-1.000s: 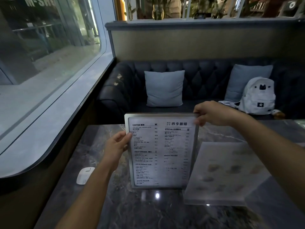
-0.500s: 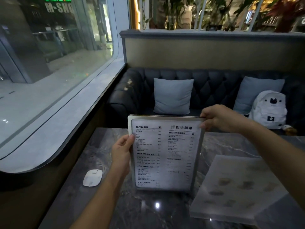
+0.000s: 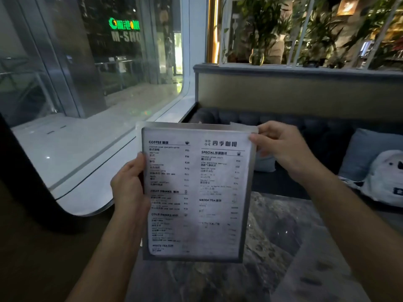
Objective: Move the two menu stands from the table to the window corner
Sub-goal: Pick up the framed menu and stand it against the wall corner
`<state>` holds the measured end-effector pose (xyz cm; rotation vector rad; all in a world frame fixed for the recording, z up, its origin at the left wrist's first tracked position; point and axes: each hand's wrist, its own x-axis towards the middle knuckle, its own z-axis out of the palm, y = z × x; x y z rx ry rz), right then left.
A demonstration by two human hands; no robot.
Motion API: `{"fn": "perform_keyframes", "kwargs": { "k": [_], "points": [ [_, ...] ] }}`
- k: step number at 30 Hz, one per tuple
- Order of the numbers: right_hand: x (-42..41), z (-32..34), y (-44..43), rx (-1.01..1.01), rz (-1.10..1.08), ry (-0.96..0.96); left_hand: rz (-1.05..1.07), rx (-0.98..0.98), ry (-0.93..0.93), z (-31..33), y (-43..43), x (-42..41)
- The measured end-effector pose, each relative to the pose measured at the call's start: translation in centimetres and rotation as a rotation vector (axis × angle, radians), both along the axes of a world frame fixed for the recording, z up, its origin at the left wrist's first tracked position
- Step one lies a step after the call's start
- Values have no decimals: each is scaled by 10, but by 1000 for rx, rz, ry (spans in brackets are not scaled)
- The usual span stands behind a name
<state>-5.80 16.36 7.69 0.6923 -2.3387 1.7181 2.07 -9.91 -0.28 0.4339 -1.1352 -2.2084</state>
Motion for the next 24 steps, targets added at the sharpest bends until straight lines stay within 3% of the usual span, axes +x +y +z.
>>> {"fn": "perform_keyframes", "kwargs": {
  "k": [7, 12, 24],
  "points": [
    [41, -44, -42, -182, 81, -157, 93, 70, -31, -3, -26, 44],
    [59, -85, -62, -180, 96, -287, 128, 107, -52, -7, -39, 75],
    [79, -128, -102, -142, 251, -352, 257, 176, -154, -39, -51, 153]
  ]
}}
